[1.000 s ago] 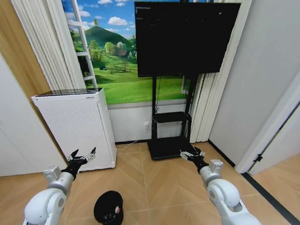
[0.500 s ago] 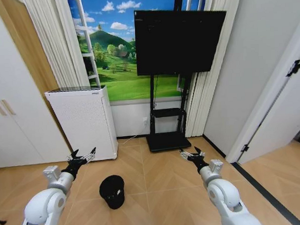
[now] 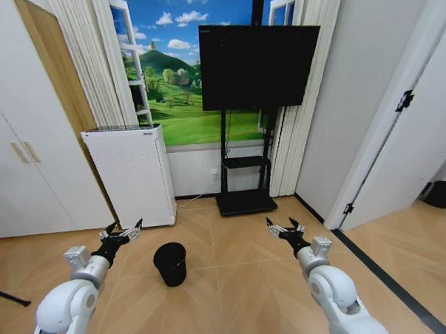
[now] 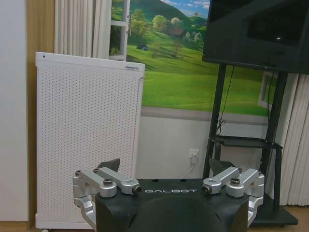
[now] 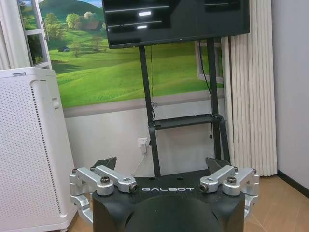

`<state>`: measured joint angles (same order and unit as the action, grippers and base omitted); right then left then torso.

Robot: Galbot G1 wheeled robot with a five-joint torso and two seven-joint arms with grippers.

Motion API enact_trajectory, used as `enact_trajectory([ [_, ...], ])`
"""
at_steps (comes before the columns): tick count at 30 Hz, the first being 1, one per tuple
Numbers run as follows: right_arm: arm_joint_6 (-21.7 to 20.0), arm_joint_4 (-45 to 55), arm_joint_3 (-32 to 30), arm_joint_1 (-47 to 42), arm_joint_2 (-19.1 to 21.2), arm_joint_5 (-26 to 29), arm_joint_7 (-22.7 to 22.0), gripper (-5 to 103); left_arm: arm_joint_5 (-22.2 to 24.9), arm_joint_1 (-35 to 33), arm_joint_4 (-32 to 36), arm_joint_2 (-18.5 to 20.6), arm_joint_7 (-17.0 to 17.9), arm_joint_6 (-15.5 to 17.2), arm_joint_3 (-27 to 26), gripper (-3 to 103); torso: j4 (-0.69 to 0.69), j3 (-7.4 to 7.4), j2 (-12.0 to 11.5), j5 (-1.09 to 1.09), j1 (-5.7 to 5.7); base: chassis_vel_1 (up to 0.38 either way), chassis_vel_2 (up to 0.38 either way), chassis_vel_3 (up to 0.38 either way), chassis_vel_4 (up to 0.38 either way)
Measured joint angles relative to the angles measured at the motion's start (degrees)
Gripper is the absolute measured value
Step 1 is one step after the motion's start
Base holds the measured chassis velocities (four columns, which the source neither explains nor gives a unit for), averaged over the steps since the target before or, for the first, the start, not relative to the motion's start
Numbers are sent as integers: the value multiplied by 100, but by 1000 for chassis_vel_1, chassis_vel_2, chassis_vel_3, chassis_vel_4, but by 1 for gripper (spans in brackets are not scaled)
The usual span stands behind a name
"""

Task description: Pick up the trash bin and place the garbage on the floor into it.

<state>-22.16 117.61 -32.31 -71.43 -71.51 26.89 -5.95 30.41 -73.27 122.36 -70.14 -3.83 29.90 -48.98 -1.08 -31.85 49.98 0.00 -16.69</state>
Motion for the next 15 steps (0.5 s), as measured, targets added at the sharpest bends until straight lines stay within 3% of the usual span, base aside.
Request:
enact_trajectory([
  [15,3,0,0,0,0,0,0,100,0,0,0,0,-1,0,0,100,0,1,-2,0,0,191,-184,-185,186],
])
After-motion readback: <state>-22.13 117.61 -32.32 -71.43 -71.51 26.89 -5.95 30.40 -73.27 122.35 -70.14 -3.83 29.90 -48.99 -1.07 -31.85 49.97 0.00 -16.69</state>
